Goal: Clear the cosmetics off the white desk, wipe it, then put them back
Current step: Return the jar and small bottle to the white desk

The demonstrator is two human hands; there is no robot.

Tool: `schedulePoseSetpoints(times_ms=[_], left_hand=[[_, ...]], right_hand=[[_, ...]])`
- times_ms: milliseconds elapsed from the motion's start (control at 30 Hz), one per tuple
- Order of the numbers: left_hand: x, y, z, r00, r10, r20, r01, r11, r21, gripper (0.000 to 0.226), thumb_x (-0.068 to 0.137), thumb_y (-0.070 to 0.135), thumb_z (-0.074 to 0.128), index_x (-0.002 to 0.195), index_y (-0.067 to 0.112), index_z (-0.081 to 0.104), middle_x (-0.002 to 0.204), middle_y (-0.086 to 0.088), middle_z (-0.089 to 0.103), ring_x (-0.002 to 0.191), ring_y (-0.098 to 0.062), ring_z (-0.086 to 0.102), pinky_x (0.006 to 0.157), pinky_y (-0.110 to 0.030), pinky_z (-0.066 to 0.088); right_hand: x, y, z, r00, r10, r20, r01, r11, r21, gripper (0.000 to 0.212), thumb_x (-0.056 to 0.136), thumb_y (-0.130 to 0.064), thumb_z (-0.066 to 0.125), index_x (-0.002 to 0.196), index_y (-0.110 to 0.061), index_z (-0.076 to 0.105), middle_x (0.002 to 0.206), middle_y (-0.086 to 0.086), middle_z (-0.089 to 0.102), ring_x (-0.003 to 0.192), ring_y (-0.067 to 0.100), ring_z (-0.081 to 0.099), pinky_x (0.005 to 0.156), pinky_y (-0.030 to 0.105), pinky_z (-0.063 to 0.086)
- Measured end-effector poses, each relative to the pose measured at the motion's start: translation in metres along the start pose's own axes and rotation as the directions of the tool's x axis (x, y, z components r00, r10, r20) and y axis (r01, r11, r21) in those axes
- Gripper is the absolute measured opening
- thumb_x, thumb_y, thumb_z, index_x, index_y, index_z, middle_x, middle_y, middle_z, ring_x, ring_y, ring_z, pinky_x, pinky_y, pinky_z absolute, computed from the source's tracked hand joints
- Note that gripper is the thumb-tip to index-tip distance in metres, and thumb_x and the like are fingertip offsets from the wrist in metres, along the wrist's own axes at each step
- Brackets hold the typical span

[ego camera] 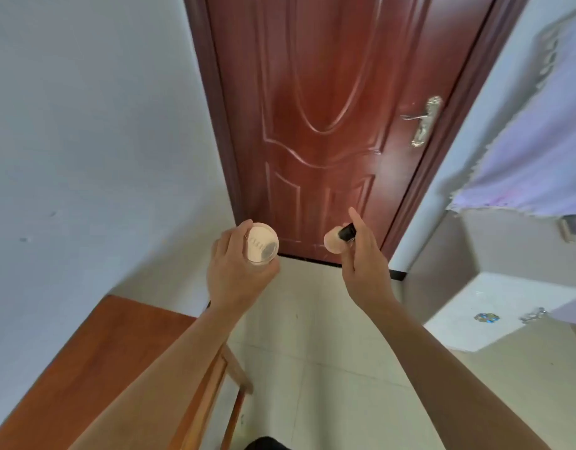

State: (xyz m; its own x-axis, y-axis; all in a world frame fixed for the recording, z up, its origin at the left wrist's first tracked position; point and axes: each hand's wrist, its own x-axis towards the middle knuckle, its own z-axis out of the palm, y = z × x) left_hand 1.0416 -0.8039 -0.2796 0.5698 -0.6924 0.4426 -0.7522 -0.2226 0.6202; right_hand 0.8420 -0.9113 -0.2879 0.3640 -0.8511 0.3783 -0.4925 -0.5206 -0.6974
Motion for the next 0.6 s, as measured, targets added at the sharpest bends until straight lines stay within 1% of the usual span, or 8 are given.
schedulePoseSetpoints(times_ms=[100,167,233,300,367,400,500,600], left_hand=[[-0.021,0.092,0.06,0.995,0.094,0.04,-0.089,0.99,-0.106,0.073,0.067,0.045,0.081,0.131,0.03,0.051,0.119,0.012,0.055,0.11,-0.01,0.05,0.085,-0.027,0.046],[-0.036,0.145,0.098,0.976,0.197,0.09,-0.18,0.969,-0.17,0.073,0.066,0.042,0.082,0.131,0.028,0.052,0.119,0.012,0.055,0.111,-0.011,0.052,0.088,-0.025,0.045],[-0.051,0.196,0.129,0.952,0.267,0.149,-0.232,0.949,-0.215,0.074,0.065,0.04,0.082,0.132,0.029,0.051,0.121,0.014,0.054,0.113,-0.01,0.052,0.09,-0.021,0.04],[-0.066,0.244,0.157,0.926,0.323,0.196,-0.268,0.927,-0.263,0.075,0.065,0.041,0.081,0.132,0.031,0.051,0.122,0.017,0.054,0.115,-0.007,0.051,0.09,-0.019,0.039],[-0.08,0.283,0.189,0.883,0.407,0.235,-0.323,0.889,-0.326,0.075,0.064,0.04,0.081,0.132,0.029,0.051,0.123,0.016,0.055,0.115,-0.007,0.053,0.091,-0.019,0.042],[-0.088,0.3,0.205,0.857,0.445,0.259,-0.342,0.868,-0.359,0.075,0.064,0.039,0.082,0.132,0.028,0.052,0.123,0.015,0.055,0.114,-0.008,0.054,0.092,-0.021,0.044],[-0.11,0.344,0.258,0.783,0.514,0.351,-0.358,0.833,-0.422,0.072,0.063,0.042,0.079,0.129,0.026,0.054,0.12,0.012,0.056,0.111,-0.012,0.055,0.091,-0.029,0.048],[-0.126,0.382,0.316,0.72,0.553,0.419,-0.355,0.813,-0.462,0.073,0.063,0.043,0.078,0.129,0.026,0.054,0.115,0.012,0.056,0.104,-0.011,0.054,0.084,-0.025,0.046]], right_hand=[[-0.027,0.061,-0.091,0.985,0.077,-0.152,-0.085,0.995,-0.044,0.056,0.103,-0.019,0.045,0.153,-0.032,0.024,0.127,-0.005,0.055,0.096,0.012,0.056,0.074,0.033,0.046],[-0.045,0.095,-0.146,0.959,0.15,-0.241,-0.169,0.984,-0.06,0.054,0.103,-0.022,0.044,0.152,-0.035,0.024,0.125,-0.009,0.054,0.099,0.014,0.055,0.074,0.035,0.047],[-0.063,0.121,-0.196,0.922,0.221,-0.319,-0.244,0.969,-0.035,0.051,0.103,-0.026,0.044,0.152,-0.032,0.027,0.12,-0.012,0.054,0.097,0.016,0.058,0.073,0.032,0.044],[-0.08,0.147,-0.24,0.886,0.265,-0.38,-0.299,0.954,-0.032,0.05,0.103,-0.028,0.043,0.151,-0.03,0.029,0.119,-0.012,0.053,0.096,0.016,0.061,0.073,0.029,0.043],[-0.097,0.175,-0.276,0.851,0.299,-0.433,-0.35,0.936,-0.042,0.05,0.103,-0.025,0.043,0.151,-0.03,0.028,0.116,-0.016,0.052,0.094,0.017,0.063,0.072,0.031,0.047],[-0.106,0.19,-0.29,0.826,0.32,-0.464,-0.383,0.923,-0.045,0.051,0.103,-0.023,0.044,0.151,-0.031,0.028,0.116,-0.015,0.053,0.092,0.019,0.063,0.072,0.033,0.047],[-0.126,0.238,-0.326,0.743,0.388,-0.545,-0.481,0.876,-0.034,0.052,0.103,-0.022,0.045,0.151,-0.033,0.028,0.116,-0.008,0.055,0.089,0.02,0.062,0.07,0.028,0.041],[-0.138,0.284,-0.355,0.681,0.453,-0.575,-0.564,0.826,-0.017,0.052,0.102,-0.021,0.046,0.151,-0.032,0.029,0.12,-0.006,0.056,0.091,0.021,0.061,0.072,0.028,0.041]])
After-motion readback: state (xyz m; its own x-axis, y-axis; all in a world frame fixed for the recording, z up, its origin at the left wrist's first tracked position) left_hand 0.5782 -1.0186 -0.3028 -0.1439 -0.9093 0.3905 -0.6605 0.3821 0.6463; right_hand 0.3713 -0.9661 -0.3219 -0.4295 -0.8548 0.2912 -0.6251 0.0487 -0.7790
